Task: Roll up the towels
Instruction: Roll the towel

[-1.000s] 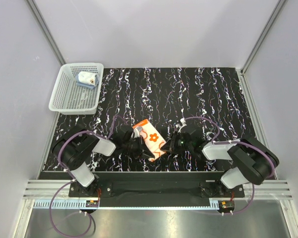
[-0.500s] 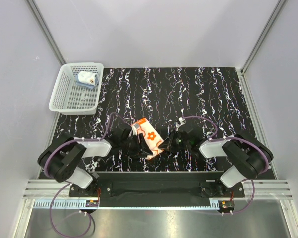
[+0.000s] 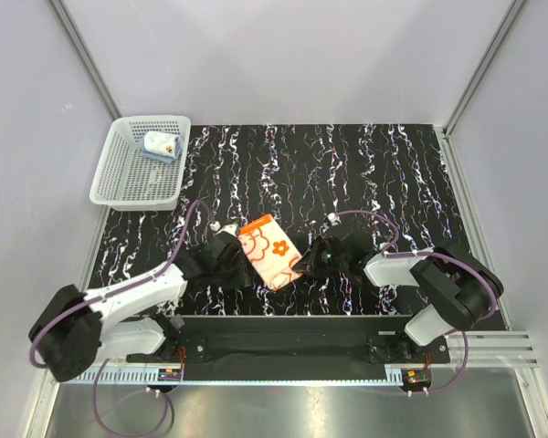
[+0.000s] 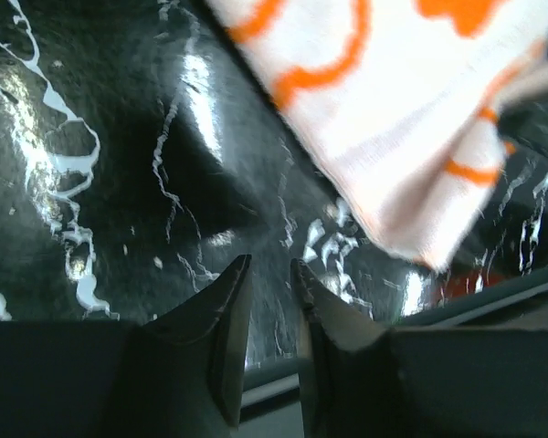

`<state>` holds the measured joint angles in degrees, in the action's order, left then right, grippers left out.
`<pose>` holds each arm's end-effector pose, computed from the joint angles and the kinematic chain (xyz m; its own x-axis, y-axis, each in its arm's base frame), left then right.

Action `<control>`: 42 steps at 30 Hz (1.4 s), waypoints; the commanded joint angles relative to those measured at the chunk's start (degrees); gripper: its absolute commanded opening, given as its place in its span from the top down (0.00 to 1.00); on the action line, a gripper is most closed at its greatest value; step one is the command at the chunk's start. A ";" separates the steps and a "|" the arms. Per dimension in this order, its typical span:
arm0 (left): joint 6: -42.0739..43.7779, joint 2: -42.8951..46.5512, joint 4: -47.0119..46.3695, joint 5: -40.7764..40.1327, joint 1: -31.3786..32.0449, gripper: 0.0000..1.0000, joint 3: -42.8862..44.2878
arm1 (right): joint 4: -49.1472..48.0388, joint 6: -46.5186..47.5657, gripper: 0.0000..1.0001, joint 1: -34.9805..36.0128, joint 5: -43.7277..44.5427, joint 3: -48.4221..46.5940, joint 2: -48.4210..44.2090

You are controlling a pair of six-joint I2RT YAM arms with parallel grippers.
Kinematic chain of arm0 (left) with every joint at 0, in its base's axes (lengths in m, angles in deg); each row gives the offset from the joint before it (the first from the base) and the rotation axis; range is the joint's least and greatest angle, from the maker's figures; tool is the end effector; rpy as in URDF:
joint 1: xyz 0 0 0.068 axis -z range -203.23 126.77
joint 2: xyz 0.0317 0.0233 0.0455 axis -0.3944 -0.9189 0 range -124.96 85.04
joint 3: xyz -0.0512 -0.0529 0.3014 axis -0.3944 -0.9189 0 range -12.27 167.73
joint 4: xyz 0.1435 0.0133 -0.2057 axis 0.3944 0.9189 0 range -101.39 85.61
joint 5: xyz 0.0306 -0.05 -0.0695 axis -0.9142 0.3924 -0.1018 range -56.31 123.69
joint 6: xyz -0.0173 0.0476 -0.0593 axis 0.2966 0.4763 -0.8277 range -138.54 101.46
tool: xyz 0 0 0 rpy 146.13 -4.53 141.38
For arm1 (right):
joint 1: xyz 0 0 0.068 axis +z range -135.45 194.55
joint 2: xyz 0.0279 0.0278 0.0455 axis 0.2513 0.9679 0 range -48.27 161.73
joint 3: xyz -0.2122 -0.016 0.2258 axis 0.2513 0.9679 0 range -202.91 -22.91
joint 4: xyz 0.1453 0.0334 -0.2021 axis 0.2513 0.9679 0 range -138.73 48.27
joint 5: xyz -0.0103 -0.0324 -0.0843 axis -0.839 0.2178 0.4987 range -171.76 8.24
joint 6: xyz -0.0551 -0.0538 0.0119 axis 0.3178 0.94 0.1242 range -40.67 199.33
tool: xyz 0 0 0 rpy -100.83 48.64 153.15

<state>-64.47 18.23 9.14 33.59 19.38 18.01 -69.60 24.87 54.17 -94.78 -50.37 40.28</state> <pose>0.1480 -0.1360 0.1825 -0.9155 -0.1341 -0.3793 0.0266 0.9206 -0.3897 0.2092 0.1927 0.1505 -0.9024 0.2821 -0.3257 -0.0335 0.7076 0.7058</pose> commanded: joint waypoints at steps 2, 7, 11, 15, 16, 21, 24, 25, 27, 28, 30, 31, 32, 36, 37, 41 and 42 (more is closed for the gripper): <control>4.96 5.28 2.34 -8.44 7.21 0.76 6.98 | 7.33 1.99 0.84 -0.15 4.75 0.04 3.03; 7.78 -0.49 -3.30 -5.00 13.54 0.81 12.67 | 7.42 2.07 0.84 -0.06 4.05 -0.31 3.47; 8.93 -6.48 -6.11 -5.35 18.03 0.82 17.26 | 7.59 1.99 0.85 -0.06 3.70 -0.31 3.64; 9.10 -12.29 -9.28 -4.21 18.21 0.84 18.67 | 7.50 1.81 0.85 -0.06 3.35 -0.49 4.00; 9.19 -14.38 -10.33 -3.69 18.21 0.84 18.67 | 7.50 1.90 0.85 -0.06 3.26 -0.57 4.17; 9.63 -18.62 -10.95 -5.00 18.12 0.85 18.76 | 7.50 1.98 0.86 -0.06 3.00 -0.40 4.35; 10.42 -19.76 -11.48 -5.53 17.33 0.85 17.54 | 7.33 2.07 0.86 -0.06 3.08 -0.22 4.43; 10.42 -19.77 -12.09 -5.35 16.90 0.85 17.01 | 7.24 1.99 0.86 -0.15 3.08 -0.05 4.52; 10.42 -19.59 -12.62 -5.00 15.67 0.85 15.61 | 6.98 2.07 0.86 -0.07 2.91 0.04 4.70; 10.34 -19.24 -13.49 -4.30 15.14 0.86 15.07 | 6.80 2.07 0.86 -0.06 2.91 0.22 4.87; 10.25 -18.80 -13.94 -3.95 13.82 0.85 14.37 | 6.63 2.16 0.86 -0.06 2.73 0.30 5.14; 10.51 -18.71 -14.46 -3.42 13.47 0.86 13.67 | 6.45 2.07 0.86 -0.06 2.73 0.31 5.49; 10.60 -18.71 -14.38 -3.33 12.77 0.86 13.49 | 6.36 2.07 0.86 -0.06 2.56 0.31 5.58; 11.13 -19.32 -14.73 -3.24 11.80 0.86 12.87 | 6.19 2.07 0.87 -0.06 2.47 0.39 6.02; 11.21 -19.76 -14.91 -3.24 11.62 0.86 12.70 | 6.18 2.07 0.87 -0.06 2.38 0.39 6.10; 11.13 -20.03 -15.61 -3.33 11.18 0.86 11.55 | 6.10 1.99 0.87 -0.06 2.29 0.39 6.37; 11.13 -20.12 -15.70 -3.33 11.09 0.86 11.03 | 6.01 1.99 0.87 -0.06 2.29 0.31 6.37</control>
<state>-54.44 -1.81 -4.01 30.42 31.07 30.25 -72.59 24.85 54.15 -95.63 -51.77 43.58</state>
